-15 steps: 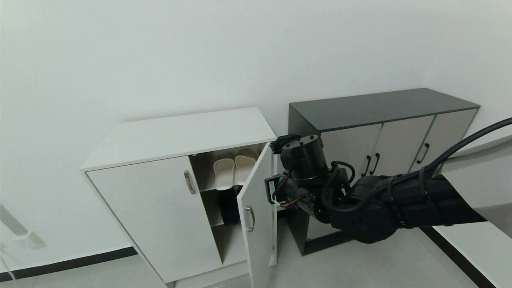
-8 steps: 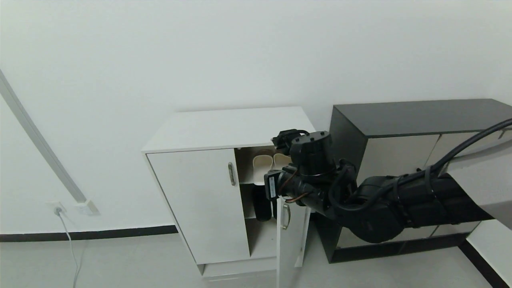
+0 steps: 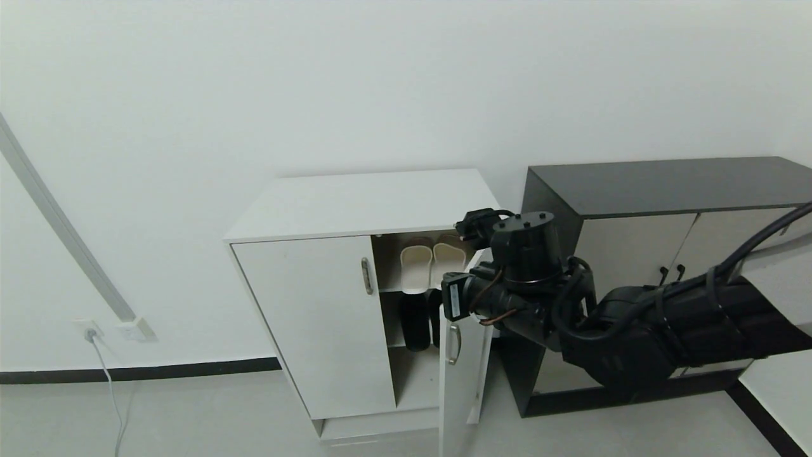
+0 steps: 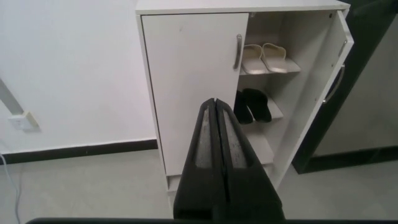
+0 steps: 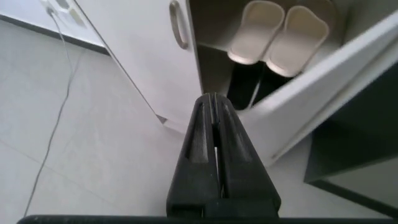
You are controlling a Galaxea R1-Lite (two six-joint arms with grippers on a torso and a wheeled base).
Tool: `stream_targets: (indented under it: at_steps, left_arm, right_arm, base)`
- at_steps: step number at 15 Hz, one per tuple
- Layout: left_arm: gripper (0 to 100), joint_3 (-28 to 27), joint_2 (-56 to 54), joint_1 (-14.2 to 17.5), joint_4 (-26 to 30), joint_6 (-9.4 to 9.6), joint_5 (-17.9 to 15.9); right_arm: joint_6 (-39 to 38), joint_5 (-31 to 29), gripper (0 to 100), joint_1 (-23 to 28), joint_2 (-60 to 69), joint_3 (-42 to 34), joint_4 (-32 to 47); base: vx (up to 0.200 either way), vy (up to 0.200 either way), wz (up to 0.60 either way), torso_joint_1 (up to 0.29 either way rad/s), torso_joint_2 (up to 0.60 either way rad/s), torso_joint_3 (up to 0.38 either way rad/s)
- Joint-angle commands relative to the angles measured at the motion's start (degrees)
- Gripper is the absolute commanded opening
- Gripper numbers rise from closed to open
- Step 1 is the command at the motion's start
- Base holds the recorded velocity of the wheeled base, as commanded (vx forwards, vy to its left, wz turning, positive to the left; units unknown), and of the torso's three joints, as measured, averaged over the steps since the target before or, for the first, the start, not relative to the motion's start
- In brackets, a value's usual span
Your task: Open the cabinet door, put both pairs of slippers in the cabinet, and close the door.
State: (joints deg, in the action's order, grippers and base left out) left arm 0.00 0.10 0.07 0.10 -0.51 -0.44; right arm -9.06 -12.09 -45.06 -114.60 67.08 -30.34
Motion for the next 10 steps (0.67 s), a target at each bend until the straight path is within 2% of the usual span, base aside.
stream_targets:
  at_steps: [1,4,6,10]
  left_arm:
    - [0,0.00,-0.01,0.01,-0.01,0.07,0.00]
    - [0,0.00,-0.01,0.01,-0.01,-0.02,0.00]
    - [0,0.00,-0.01,0.01,-0.01,-0.02,0.00]
    - [0,0.00,-0.01,0.01,-0.01,-0.02,0.00]
  right_arm:
    - [1.15,0.58,0,0.85,4.21,-5.21,-0.07]
    - [1.41,1.02,0,1.37,7.90,-12.33,0.02]
    - [3.08,1.19,0,1.64,9.05,-17.25,-0.16]
    - [3.17,1.46,0,3.40,3.16,-16.02,-2.35]
  base:
    - [0.000,0.000,0.00,0.000,0.00,0.000]
    - [0.200,0.000,0.00,-0.004,0.00,0.006]
    - [0.000,0.000,0.00,0.000,0.00,0.000]
    - [0.000,0.000,0.00,0.000,0.00,0.000]
